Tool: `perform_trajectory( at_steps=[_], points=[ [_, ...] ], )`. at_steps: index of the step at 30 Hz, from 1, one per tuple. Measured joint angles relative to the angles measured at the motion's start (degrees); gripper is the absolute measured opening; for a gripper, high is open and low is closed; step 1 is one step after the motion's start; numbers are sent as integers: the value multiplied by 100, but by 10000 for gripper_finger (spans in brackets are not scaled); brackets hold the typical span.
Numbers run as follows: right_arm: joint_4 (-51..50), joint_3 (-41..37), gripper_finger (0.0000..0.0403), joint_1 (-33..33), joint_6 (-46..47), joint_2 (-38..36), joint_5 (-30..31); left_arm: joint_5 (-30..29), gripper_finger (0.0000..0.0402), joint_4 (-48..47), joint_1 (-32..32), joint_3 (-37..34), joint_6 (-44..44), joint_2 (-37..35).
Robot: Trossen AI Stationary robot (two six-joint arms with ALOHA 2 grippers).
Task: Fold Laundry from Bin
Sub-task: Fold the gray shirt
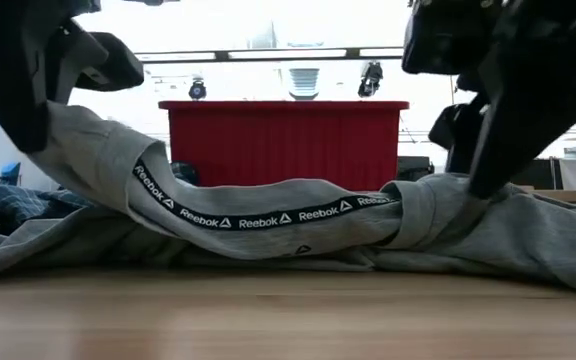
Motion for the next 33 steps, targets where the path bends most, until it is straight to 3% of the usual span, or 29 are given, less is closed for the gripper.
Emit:
perform_trajectory(
  at_steps=[5,13,19,25,29,33],
  points=[
    [63,0,200,3,65,70,-197,1,0,-3,9,-40,-30,-1],
    [-264,193,24,30,380,15,-184,-308,0,-2,9,-46,-142,-1],
    [-1967,809,10,331,263,-35,-139,-386,18,407,9,-258,-321,-1],
    [-2841,1156,9,651,233,-44,-139,-745,103,1536,-18,-791,-67,0],
    [-2932,1291,9,680,417,-69,-145,-1449,164,1902,-91,-994,420,21],
    [-3019,1442,9,673,474,-168,-151,-1585,210,1896,-203,-1070,971,40]
  ],
)
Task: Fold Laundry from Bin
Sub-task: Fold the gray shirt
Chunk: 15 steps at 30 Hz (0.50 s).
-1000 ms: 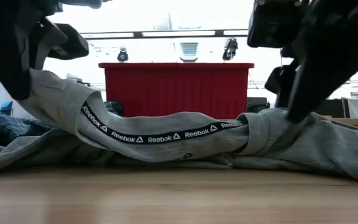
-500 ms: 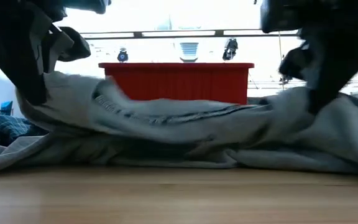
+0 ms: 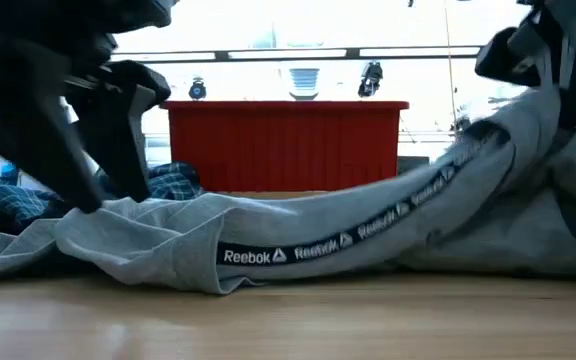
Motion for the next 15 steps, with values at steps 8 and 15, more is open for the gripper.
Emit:
perform_trajectory(
  at_steps=[8,15],
  points=[
    [-137,71,9,-15,65,-183,-31,-198,240,120,-379,-185,1115,338],
    [-163,71,9,-15,323,-183,-37,-1018,219,-67,-447,232,1300,879]
  ],
)
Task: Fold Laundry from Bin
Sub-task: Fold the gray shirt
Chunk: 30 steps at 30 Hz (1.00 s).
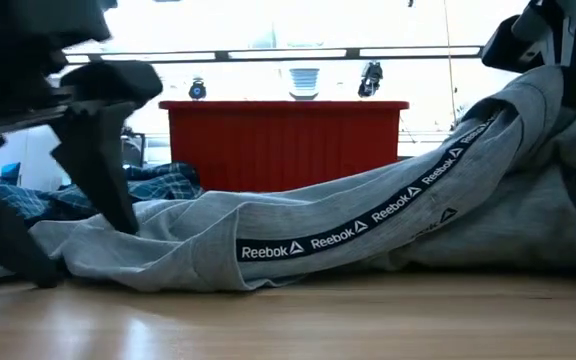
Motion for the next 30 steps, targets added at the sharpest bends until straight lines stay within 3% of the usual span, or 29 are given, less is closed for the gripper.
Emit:
perform_trajectory(
  at_steps=[7,14,19,24,30],
  points=[
    [1,0,9,2,49,-18,-3,125,170,-272,86,284,-70,499],
    [-15,134,9,90,0,-354,-22,234,16,-793,143,313,-840,472],
    [-810,565,9,100,-80,-652,-31,-425,3,-2145,288,652,-1574,85],
    [-2457,1423,9,97,-314,-882,1049,-1236,1,-2699,607,1127,-1688,-867],
    [-3167,2292,9,-170,-852,-1187,2785,-1577,0,-2510,1447,1475,-1109,-2178]
  ],
)
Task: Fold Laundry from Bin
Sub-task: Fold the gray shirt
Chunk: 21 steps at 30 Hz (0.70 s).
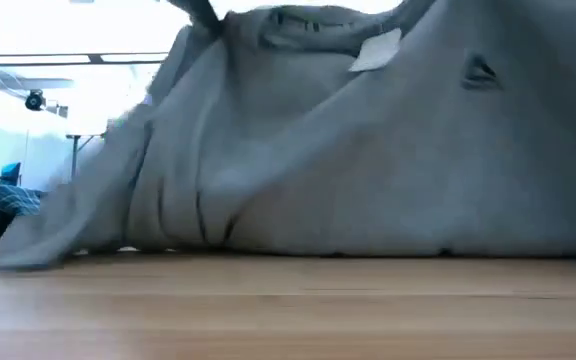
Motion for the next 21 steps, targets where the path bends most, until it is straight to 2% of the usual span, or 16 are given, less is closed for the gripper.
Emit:
perform_trajectory(
  at_steps=[3,5,7,9,12,14,16,18,21],
  points=[
    [52,329,9,-106,-287,-144,354,489,0,554,383,212,644,-471],
    [251,606,9,-132,-515,-193,398,1014,0,949,570,450,1127,-744],
    [635,960,9,-136,-823,-197,263,1639,0,1227,717,835,1456,-899],
    [1182,1390,9,-124,-1326,-171,-141,2191,0,1241,783,1332,1741,-924],
    [1787,2028,9,-113,-2349,-106,-232,2370,0,1241,809,2131,2409,-901],
    [1883,2309,9,-193,-3110,-72,215,2413,0,1265,1027,2564,2723,-887],
    [1871,2409,9,-499,-3676,-40,1009,2382,0,1111,1468,2777,2920,-839],
    [1834,2365,9,-999,-3950,-32,1569,2338,0,854,2118,2806,2996,-767],
    [1829,2206,8,-2059,-4257,-22,1814,2474,0,698,3355,2669,3182,-608]
  ],
)
